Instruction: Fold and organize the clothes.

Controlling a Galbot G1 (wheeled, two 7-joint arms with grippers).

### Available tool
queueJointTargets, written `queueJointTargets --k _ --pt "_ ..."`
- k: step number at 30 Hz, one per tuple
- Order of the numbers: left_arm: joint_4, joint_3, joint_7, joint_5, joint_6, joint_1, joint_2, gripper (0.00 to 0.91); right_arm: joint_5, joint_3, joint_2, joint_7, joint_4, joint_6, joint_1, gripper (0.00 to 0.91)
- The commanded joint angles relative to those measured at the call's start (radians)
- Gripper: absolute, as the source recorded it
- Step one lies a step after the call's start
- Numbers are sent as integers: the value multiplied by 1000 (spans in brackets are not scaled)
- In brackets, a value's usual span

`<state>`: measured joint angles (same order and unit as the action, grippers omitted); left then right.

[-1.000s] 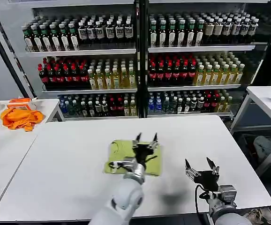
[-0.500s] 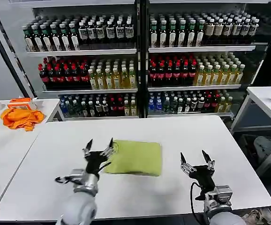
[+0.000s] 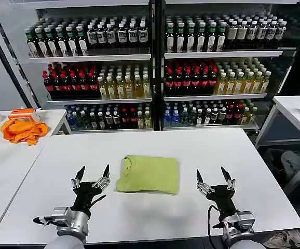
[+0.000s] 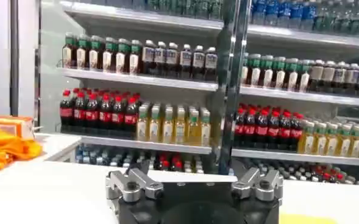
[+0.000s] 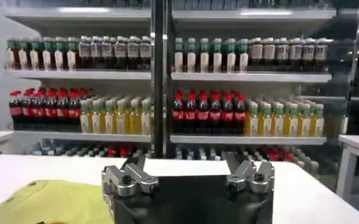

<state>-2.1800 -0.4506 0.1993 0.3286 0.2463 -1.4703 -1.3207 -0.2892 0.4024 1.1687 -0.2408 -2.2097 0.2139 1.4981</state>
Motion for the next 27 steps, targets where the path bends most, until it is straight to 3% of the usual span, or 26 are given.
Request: queueJointTargets --k 1,11,13,15,27 --pt "-73 -45 -17 5 3 -84 8 907 18 0 4 -6 -25 -16 13 907" --pt "-89 -55 -20 5 3 -89 8 907 22 16 5 -24 -37 7 10 907" --pt "-91 -55 -22 4 3 -92 6 907 20 19 6 20 -41 22 11 907" --pt "-92 -56 -24 3 1 -94 5 907 10 8 9 28 -46 24 9 907" --pt "-108 -73 -43 5 -2 -101 4 907 23 -17 24 15 -53 36 9 907"
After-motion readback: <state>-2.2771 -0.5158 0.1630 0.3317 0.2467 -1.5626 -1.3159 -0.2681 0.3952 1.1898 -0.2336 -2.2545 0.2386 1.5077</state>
